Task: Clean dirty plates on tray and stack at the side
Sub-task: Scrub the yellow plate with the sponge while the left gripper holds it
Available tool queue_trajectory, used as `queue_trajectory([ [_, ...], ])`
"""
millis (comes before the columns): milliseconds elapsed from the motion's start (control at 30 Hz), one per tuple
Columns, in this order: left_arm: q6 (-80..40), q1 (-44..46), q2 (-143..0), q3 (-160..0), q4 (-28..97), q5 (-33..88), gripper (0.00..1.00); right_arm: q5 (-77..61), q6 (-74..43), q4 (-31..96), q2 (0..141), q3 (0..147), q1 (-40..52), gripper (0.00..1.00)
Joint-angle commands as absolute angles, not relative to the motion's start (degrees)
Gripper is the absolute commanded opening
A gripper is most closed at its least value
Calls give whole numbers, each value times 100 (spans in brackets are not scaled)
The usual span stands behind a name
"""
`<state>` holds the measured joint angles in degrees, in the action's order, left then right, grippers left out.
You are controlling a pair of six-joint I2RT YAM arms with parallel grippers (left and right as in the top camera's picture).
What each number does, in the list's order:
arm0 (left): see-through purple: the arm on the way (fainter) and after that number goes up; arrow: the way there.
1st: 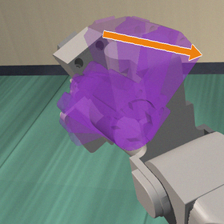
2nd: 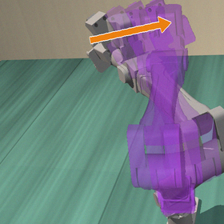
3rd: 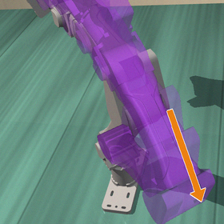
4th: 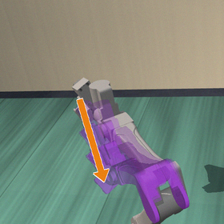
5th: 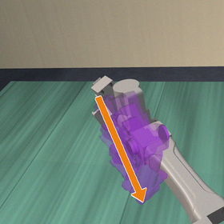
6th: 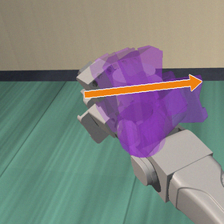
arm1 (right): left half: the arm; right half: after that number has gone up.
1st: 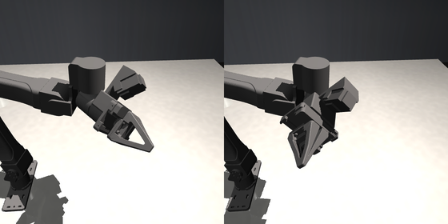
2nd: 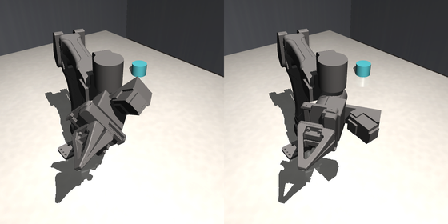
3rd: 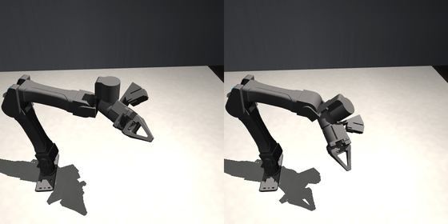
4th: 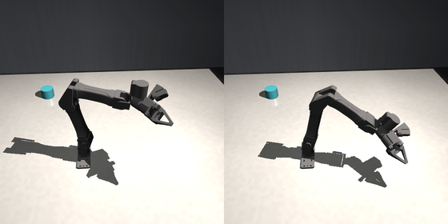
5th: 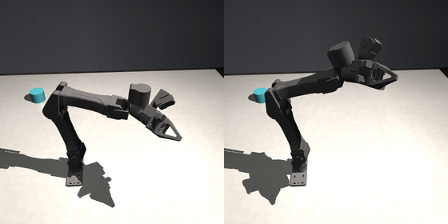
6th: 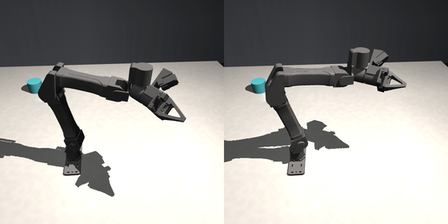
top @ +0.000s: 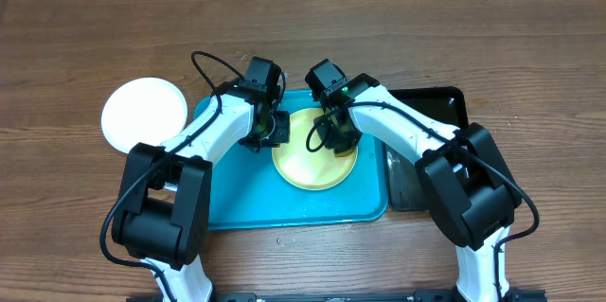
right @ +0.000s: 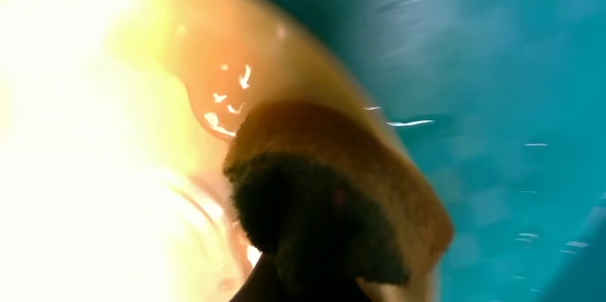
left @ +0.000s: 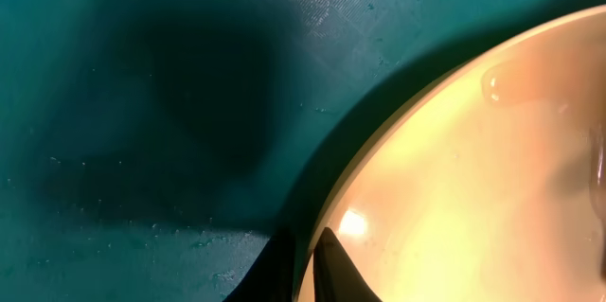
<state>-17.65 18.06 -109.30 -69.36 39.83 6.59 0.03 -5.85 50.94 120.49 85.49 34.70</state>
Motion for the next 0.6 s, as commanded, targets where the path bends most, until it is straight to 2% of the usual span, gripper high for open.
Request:
queue_trajectory([
  [0, -1804, 1839, -10844, -6960, 3959, 753, 10, -1332, -244, 5282, 12355, 8427, 3544, 4],
  [233, -1804, 1839, -10844, -6960, 3959, 753, 11, -2976, -141, 5363, 12355, 9094, 3321, 4],
  [567, -1802, 1839, -10844, -6960, 3959, 753, 11, -3249, 12, 6840, 12075, 10256, 2276, 4],
])
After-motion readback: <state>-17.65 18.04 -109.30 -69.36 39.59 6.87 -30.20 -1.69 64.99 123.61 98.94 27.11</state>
